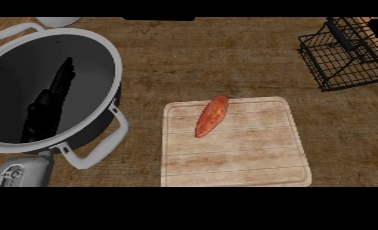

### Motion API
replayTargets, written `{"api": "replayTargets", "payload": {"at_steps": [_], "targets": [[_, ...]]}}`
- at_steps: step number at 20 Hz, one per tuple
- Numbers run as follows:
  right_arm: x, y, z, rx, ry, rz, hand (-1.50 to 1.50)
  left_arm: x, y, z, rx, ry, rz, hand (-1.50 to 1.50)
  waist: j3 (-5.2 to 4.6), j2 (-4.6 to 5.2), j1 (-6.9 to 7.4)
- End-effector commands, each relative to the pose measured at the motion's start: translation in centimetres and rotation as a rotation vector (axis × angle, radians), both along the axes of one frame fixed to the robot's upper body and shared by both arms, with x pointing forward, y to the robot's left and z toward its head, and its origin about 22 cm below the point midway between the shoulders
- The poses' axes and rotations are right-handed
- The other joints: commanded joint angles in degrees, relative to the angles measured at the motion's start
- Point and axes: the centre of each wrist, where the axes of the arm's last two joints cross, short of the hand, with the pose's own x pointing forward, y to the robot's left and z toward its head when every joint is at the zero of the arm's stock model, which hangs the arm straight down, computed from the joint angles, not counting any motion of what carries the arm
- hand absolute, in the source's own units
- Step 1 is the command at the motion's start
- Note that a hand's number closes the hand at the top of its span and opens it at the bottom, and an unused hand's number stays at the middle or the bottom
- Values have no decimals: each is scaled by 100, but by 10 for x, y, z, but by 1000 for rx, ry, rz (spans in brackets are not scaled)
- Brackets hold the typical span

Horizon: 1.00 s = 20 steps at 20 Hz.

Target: Pick the lemon from the cutting board and place it in the tiered basket

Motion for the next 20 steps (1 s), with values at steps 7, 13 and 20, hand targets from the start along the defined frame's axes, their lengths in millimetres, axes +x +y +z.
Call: {"api": "replayTargets", "payload": {"at_steps": [7, 13, 20], "targets": [[49, -71, -18, -152, 8, -97, 150, -2, -2, 3, -5, 12, 1, 0, -7, 8, 20], [67, -85, -37, -131, 56, -6, 150, 7, 2, -4, 4, 34, 15, 0, -9, 8, -16], [76, -110, -67, -42, 180, 35, 150, 17, -5, 10, 9, 16, -15, 0, -4, 31, 52]]}}
